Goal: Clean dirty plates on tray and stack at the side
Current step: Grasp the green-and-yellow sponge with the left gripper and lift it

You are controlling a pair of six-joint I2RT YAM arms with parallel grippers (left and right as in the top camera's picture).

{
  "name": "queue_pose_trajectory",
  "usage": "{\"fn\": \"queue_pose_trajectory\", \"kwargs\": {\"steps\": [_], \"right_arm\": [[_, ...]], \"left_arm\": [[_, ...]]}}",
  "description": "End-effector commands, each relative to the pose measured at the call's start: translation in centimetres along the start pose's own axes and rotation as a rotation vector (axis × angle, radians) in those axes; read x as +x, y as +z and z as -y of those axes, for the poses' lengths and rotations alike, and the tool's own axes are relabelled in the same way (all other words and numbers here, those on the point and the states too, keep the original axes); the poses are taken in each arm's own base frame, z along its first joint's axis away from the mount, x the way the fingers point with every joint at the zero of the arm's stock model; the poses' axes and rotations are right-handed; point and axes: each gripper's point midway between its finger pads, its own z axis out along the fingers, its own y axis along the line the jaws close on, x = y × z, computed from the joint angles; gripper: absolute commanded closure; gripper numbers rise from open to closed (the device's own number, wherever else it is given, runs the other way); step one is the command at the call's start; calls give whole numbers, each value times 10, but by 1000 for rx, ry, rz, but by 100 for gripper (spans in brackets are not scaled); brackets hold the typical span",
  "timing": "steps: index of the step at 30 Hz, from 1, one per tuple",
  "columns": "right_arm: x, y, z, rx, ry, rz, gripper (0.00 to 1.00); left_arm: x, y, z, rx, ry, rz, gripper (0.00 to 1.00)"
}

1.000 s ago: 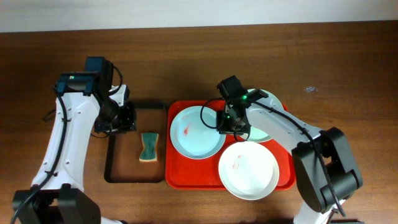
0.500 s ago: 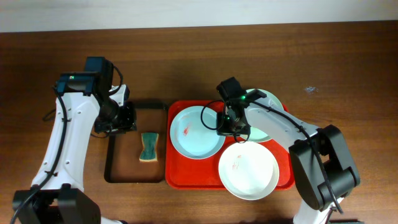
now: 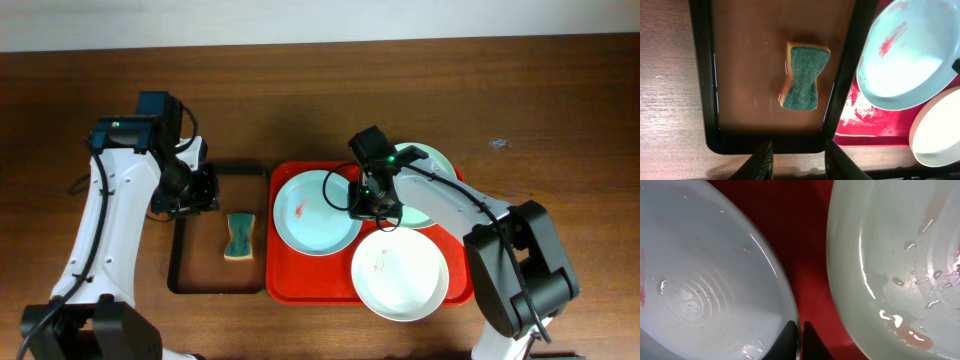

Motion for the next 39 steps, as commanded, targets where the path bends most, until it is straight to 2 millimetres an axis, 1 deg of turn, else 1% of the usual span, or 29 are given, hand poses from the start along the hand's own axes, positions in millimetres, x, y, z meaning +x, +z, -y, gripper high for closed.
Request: {"fn": "queue_pose_trajectory", "kwargs": {"steps": [1, 3, 5, 7, 8, 10, 11, 14, 15, 17, 18, 19, 20, 23, 25, 26, 28, 32, 36, 39], "right_arm": [[6, 7, 1, 15, 0, -23, 92], [6, 7, 1, 14, -1, -22, 92], [5, 7, 1, 12, -1, -19, 92], [5, 7, 0, 11, -2, -16, 89], [5, 7, 0, 11, -2, -16, 88], [5, 7, 0, 11, -2, -17, 88], [5, 7, 0, 11, -2, -16, 88], [5, 7, 0, 11, -2, -16, 88], [5, 7, 0, 11, -2, -16, 88], [5, 7, 0, 11, -2, -16, 87], [5, 7, 0, 11, -2, -16, 87], [5, 7, 0, 11, -2, -16, 87], [5, 7, 0, 11, -2, -16, 87], [5, 7, 0, 11, -2, -16, 87], [5, 7, 0, 11, -2, -16, 87], [5, 7, 0, 11, -2, -16, 87], [5, 7, 0, 11, -2, -16, 87], [5, 7, 0, 11, -2, -16, 87], [5, 7, 0, 11, -2, -16, 87], [5, 7, 0, 11, -2, -16, 87]], "left_arm": [[3, 10, -4, -14, -9, -23, 68], [5, 18, -5, -15, -11, -35, 68], [12, 35, -5, -7, -8, -60, 67], [14, 55, 6, -8, 45, -54, 65], [11, 64, 17, -4, 89, -28, 65], [5, 71, 28, -16, 139, 11, 69], [2, 72, 29, -36, 156, 26, 69], [3, 73, 28, -54, 164, 28, 72], [5, 76, 27, -56, 163, 20, 71], [10, 81, 25, -58, 161, 5, 64], [12, 86, 23, -60, 160, -1, 67], [12, 91, 22, -59, 161, 6, 66], [12, 99, 21, -57, 162, 13, 64], [13, 117, 17, -52, 165, 36, 63], [12, 125, 16, -49, 168, 52, 64], [13, 128, 15, -50, 168, 54, 66], [13, 131, 3, -112, 166, 61, 68], [10, 131, 4, -112, 167, 74, 73], [21, 140, 8, -84, 174, 46, 73], [22, 141, 7, -85, 173, 42, 76]]}}
